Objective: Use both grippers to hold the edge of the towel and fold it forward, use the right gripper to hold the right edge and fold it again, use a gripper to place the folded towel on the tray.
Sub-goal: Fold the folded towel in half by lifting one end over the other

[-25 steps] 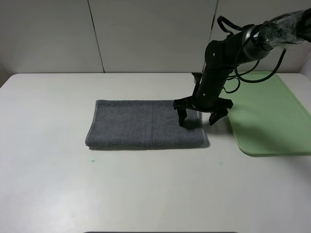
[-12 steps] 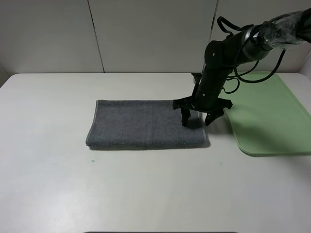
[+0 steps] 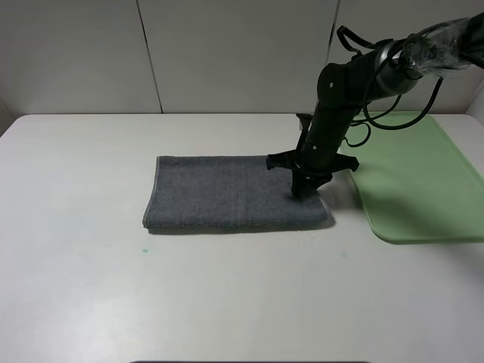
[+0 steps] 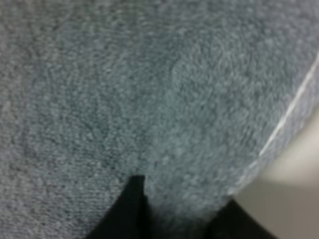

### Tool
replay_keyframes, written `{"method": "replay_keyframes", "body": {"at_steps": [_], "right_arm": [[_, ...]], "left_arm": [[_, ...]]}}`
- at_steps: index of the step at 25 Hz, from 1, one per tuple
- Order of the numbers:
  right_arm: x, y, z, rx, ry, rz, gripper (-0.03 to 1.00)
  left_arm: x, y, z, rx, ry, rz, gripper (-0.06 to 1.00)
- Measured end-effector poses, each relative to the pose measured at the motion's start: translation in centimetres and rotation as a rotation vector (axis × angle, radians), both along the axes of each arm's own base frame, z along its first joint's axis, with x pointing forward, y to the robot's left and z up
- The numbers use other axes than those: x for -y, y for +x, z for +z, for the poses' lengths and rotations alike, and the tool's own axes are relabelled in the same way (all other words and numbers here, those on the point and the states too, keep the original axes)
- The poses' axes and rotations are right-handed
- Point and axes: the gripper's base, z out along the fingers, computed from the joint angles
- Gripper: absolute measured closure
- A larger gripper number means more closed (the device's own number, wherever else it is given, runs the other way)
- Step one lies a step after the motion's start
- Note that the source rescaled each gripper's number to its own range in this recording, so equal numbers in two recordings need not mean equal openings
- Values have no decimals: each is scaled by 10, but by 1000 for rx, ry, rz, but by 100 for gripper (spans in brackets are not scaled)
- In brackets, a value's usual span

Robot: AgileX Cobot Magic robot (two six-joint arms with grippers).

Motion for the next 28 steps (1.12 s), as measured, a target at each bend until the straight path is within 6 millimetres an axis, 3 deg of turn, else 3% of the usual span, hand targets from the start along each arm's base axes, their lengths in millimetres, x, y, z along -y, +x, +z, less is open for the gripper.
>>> {"method": "replay_keyframes", "body": {"at_steps": [3, 11, 28], "right_arm": [[0, 0, 0, 2, 2, -1, 92], [1, 0, 7, 14, -2, 7, 92], [18, -16, 84, 52, -117, 59, 92]], "left_arm": [[0, 0, 0, 0, 0, 0, -6], [0, 0, 0, 0, 0, 0, -6], [0, 0, 0, 0, 0, 0, -6]]}}
